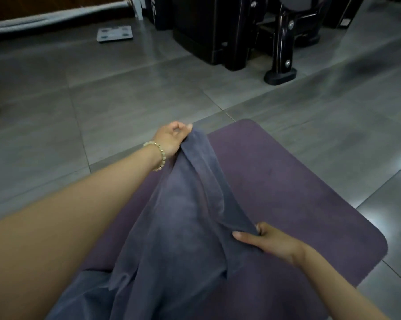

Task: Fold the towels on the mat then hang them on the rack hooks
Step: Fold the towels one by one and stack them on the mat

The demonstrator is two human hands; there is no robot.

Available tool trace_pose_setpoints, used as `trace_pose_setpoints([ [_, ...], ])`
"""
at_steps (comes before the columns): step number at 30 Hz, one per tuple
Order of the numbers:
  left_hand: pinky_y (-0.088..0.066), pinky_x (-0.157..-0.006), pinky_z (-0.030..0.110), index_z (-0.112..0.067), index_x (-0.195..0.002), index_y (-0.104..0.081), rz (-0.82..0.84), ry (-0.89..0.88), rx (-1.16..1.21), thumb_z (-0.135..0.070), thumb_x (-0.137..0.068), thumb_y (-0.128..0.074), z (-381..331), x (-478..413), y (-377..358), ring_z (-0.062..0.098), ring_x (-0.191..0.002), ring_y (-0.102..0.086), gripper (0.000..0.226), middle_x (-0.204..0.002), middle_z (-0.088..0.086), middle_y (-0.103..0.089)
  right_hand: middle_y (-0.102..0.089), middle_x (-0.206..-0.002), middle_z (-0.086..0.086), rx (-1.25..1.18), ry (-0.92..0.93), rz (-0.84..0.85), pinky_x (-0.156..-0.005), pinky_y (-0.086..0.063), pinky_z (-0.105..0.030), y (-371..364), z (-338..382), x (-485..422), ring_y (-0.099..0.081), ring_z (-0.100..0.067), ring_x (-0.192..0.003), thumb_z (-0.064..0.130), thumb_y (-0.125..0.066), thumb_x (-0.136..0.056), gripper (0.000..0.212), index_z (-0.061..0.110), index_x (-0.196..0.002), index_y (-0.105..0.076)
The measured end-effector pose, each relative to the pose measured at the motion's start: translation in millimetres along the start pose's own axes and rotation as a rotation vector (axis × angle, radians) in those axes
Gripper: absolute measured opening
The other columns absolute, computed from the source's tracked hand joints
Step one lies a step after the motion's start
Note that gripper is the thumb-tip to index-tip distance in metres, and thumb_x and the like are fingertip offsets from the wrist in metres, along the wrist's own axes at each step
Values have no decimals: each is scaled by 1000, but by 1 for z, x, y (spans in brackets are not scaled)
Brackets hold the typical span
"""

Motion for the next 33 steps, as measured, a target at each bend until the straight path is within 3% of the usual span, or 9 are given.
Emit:
trace_pose_setpoints([
  [3, -39, -57, 16, -14, -84, -55, -38, 42, -423, -28, -93, -58, 26, -20, 2, 15, -66, -54, 17, -75, 4, -56, -73, -103, -12, -150, -57, -4, -74, -55, -25, 22, -4, 10, -70, -23, -94, 40, -74, -77, 44, 4, -102, -73],
  [6, -49, -44, 23, -12, -86, -44, 15, 238, -52, -23, -98, -49, 53, -30, -22, 7, -38, -58, 17, -54, 1, -61, -71, -108, -15, -167, -124, 16, -78, -57, -30, 44, -2, 15, -69, -26, -98, 36, -70, -80, 45, 2, -109, -69],
  [8, -49, -47, 17, -15, -81, -41, -9, 191, 36, -21, -99, -47, 57, -39, -40, 2, -37, -58, 20, -64, 7, -64, -73, -101, -14, -167, -136, -47, -71, -58, -27, 61, -5, 11, -71, -22, -88, 32, -67, -80, 39, 2, -104, -70],
  [11, -49, -75, 19, -20, -93, -50, -16, 86, -11, -25, -97, -49, 69, -43, -67, 7, -78, -68, 7, -110, 17, -62, -74, -90, -9, -138, -79, -290, -61, -53, -18, 91, -22, -7, -71, -16, -76, 26, -69, -84, 24, 3, -90, -72],
  [13, -37, -103, 28, -17, -127, -47, 54, 51, -106, -32, -95, -53, 86, -32, -84, 19, -121, -52, 36, -137, 11, -47, -68, -72, -1, -69, -49, -510, -55, -47, -10, 112, -49, -19, -62, -13, -65, 20, -71, -84, 19, 3, -77, -67],
  [15, -26, -113, 31, -16, -142, -35, 106, -2, -198, -37, -94, -52, 106, -8, -98, 21, -137, -34, 55, -149, 6, -35, -61, -64, 1, 8, -69, -644, -55, -44, -9, 125, -85, -26, -54, -12, -65, 20, -76, -80, 20, 7, -73, -62],
  [22, -23, -109, 35, -27, -144, -34, 267, -30, -694, -48, -95, -42, 184, 97, -148, 23, -131, -27, 54, -145, 2, -27, -47, -53, 4, 280, -138, -715, -52, -37, -15, 118, -138, -14, -43, -10, -53, 37, -80, -74, 45, 15, -58, -43],
  [25, -10, -116, 35, -27, -150, -20, 263, -26, -720, -48, -97, -37, 192, 110, -155, 23, -142, -10, 59, -156, 1, -13, -45, -57, 2, 140, -27, -785, -58, -37, -24, 112, -138, -9, -39, -8, -54, 26, -70, -85, 39, 16, -61, -41],
  [33, 6, -117, 34, -26, -151, 2, 341, -92, -847, -49, -100, -24, 196, 125, -169, 18, -147, 6, 62, -160, -4, 6, -43, -59, -3, -68, 73, -919, -48, -34, -12, 143, -151, 39, -35, -1, -45, 17, -68, -88, 33, 15, -65, -43],
])
Point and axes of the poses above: each hand's wrist, its own x-axis away from the middle knuckle, its own y-axis out of the back of the hand, z = x × y, the point moved 7 cm from there along -x, towards the middle knuckle
